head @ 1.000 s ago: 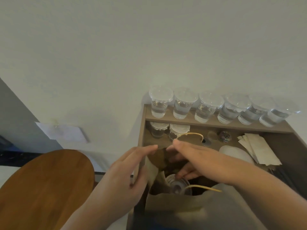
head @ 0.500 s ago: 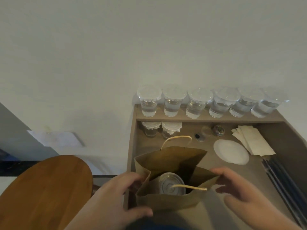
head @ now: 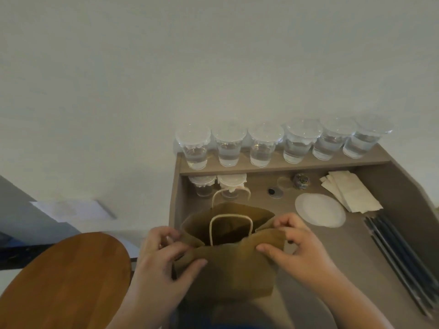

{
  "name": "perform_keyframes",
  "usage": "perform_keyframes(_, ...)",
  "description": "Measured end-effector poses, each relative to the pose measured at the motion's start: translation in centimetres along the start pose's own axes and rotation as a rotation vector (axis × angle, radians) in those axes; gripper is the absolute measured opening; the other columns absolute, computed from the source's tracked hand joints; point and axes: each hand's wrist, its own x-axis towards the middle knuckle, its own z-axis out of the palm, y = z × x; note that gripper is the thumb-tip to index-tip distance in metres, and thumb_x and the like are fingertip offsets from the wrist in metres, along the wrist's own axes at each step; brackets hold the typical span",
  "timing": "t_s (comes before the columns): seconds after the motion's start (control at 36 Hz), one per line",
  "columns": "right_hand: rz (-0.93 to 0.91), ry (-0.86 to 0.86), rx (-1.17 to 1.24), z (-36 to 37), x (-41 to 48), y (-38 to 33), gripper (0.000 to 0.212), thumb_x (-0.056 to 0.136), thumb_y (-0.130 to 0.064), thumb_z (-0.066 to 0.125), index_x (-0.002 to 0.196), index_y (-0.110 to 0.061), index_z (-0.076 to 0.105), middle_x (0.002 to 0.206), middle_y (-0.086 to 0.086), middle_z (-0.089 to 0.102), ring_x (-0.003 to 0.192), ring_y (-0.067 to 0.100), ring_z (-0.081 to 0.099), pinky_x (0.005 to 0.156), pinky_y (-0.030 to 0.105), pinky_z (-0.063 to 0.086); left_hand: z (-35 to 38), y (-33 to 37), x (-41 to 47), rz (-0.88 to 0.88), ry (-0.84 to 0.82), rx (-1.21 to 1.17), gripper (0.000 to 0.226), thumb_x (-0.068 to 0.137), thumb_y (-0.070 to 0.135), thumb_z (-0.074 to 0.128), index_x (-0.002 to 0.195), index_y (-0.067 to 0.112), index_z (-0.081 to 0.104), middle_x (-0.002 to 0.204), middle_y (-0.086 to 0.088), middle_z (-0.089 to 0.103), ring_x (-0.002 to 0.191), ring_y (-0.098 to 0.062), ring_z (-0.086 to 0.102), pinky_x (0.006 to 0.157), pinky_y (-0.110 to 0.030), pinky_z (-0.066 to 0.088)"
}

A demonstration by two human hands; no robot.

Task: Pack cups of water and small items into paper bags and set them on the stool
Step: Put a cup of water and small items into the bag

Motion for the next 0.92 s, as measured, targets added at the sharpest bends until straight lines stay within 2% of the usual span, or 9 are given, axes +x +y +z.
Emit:
perform_keyframes(0.08,-0.082,0.008,0.003,-0.1,-0.2,0.2,0.023,0.072,-0.057,0.077,0.091,-0.044,0.082,0.127,-0.034,0.053,0.128,-0.007,0.049,0.101,0.012,0.044,0.1,0.4,0.0,-0.017,-0.012,-0.079,0.011,0.077,0.050,0.078,0.083,0.041,0.079,0.143,0.036,0.044,0.131,0.006,0.045,0.105,-0.025,0.041)
perform_keyframes(0.14,-0.089,-0.010,0.047,0.1,-0.3,0.1,0.023,0.074,-0.052,0.076,0.093,-0.038,0.078,0.121,-0.030,0.062,0.121,-0.006,0.057,0.097,0.010,0.048,0.4,0.9,-0.2,-0.025,-0.016,-0.139,0.011,0.079,0.041,0.079,0.088,0.036,0.077,0.130,0.033,0.059,0.122,0.006,0.056,0.102,-0.027,0.050)
perform_keyframes(0.25,-0.040,0.086,0.128,0.5,-0.1,1.2,0.037,0.078,-0.027,0.088,0.102,-0.022,0.061,0.104,-0.008,0.073,0.104,0.011,0.071,0.093,0.029,0.058,1.2,1.4,-0.7,-0.087,0.125,-0.188,0.027,0.074,0.034,0.082,0.083,0.022,0.060,0.102,0.026,0.074,0.102,0.003,0.068,0.084,-0.024,0.060)
perform_keyframes(0.39,-0.168,0.006,0.159,0.3,-0.2,2.1,0.074,0.086,-0.011,0.084,0.147,-0.040,0.052,0.099,-0.003,0.069,0.102,0.020,0.069,0.100,0.024,0.051,1.4,1.7,-1.1,-0.134,0.186,-0.246,0.052,0.074,0.020,0.086,0.099,0.046,0.049,0.095,0.015,0.077,0.099,-0.006,0.072,0.084,-0.024,0.059)
perform_keyframes(0.5,-0.247,-0.121,0.100,-0.5,0.3,1.5,0.042,0.086,-0.042,0.080,0.127,-0.046,0.071,0.112,-0.012,0.070,0.113,0.016,0.066,0.100,0.026,0.051,1.1,2.0,-0.8,-0.106,0.129,-0.202,0.084,0.080,0.007,0.083,0.141,0.046,0.040,0.092,0.016,0.075,0.101,-0.007,0.071,0.094,-0.011,0.051)
perform_keyframes(0.58,-0.210,-0.197,0.074,-1.2,1.0,0.5,0.038,0.081,-0.044,0.087,0.118,-0.046,0.077,0.111,-0.013,0.068,0.114,0.015,0.065,0.099,0.022,0.050,0.5,2.4,-0.3,-0.044,0.068,-0.105,0.060,0.085,0.007,0.080,0.126,0.046,0.061,0.098,0.021,0.072,0.103,-0.003,0.067,0.087,-0.017,0.055)
perform_keyframes(0.67,-0.225,-0.174,0.042,-1.7,2.0,-0.1,0.015,0.086,-0.029,0.086,0.096,-0.040,0.084,0.098,-0.012,0.071,0.099,0.015,0.069,0.089,0.022,0.051,0.0,2.9,0.1,0.019,0.025,-0.043,0.041,0.088,0.005,0.078,0.105,0.043,0.074,0.100,0.023,0.071,0.104,-0.003,0.065,0.085,-0.015,0.052)
perform_keyframes(0.83,-0.311,-0.131,0.042,-1.8,2.7,0.0,0.029,0.089,-0.014,0.085,0.084,-0.042,0.081,0.085,-0.012,0.071,0.080,0.012,0.070,0.075,0.017,0.050,-1.0,3.2,0.4,-0.018,-0.098,0.011,0.030,0.093,0.010,0.074,0.098,0.040,0.074,0.098,0.025,0.071,0.105,0.001,0.063,0.085,-0.008,0.049)
perform_keyframes(0.92,-0.320,-0.125,0.008,-1.4,2.6,0.2,0.016,0.090,-0.012,0.084,0.089,-0.028,0.085,0.088,-0.012,0.072,0.086,0.015,0.071,0.079,0.019,0.052,-1.5,3.8,0.5,-0.067,-0.199,0.034,0.026,0.096,0.016,0.072,0.097,0.041,0.072,0.103,0.034,0.068,0.108,0.009,0.060,0.084,-0.005,0.048)
